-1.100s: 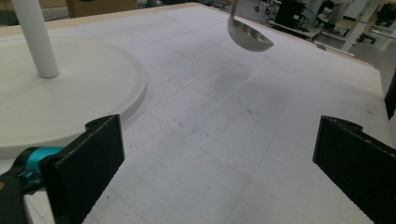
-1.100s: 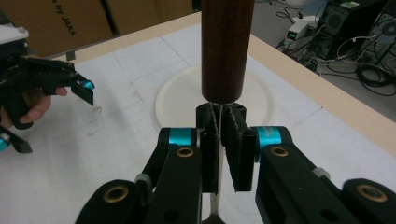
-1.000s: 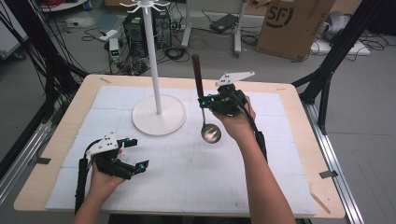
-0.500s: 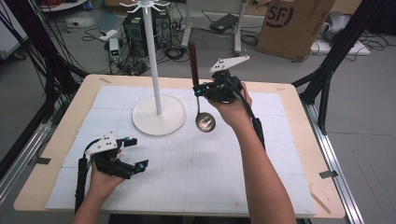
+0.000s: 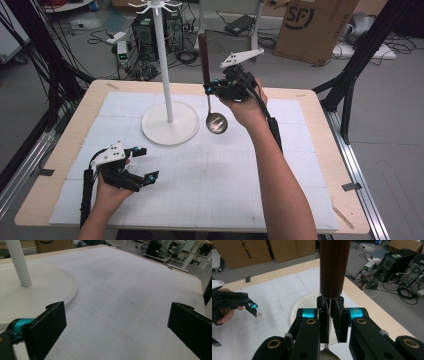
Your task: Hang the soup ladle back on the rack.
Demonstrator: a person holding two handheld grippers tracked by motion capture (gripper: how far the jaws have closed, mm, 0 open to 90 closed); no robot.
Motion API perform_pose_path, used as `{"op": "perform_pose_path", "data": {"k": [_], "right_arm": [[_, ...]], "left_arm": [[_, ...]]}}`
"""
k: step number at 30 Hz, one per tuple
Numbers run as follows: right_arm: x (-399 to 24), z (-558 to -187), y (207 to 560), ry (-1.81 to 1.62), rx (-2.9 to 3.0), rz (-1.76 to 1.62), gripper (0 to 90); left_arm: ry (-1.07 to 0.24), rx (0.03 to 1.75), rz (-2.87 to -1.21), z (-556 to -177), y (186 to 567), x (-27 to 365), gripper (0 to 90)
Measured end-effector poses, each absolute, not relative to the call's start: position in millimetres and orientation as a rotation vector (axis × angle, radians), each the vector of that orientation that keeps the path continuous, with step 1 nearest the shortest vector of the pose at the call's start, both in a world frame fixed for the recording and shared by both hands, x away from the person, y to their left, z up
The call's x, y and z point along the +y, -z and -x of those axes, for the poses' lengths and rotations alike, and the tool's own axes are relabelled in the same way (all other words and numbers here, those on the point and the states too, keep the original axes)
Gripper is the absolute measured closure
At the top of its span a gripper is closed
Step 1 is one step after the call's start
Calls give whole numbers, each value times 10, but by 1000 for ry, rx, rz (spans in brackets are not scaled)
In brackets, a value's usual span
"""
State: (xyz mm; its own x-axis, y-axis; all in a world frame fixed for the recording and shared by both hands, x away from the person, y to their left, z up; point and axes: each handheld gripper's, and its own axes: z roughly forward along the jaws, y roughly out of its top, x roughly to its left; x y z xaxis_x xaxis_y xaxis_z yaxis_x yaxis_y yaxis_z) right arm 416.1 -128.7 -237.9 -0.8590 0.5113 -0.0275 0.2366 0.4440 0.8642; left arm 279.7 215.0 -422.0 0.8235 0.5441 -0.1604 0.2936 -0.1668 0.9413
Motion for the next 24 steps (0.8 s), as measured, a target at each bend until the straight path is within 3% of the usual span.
{"op": "perform_pose_path", "data": {"k": [24], "right_arm": [[-950, -4485, 1928, -1316, 2457, -604, 840]], "left_arm": [[-246, 643, -1765, -2796, 4202, 2148, 25]]}}
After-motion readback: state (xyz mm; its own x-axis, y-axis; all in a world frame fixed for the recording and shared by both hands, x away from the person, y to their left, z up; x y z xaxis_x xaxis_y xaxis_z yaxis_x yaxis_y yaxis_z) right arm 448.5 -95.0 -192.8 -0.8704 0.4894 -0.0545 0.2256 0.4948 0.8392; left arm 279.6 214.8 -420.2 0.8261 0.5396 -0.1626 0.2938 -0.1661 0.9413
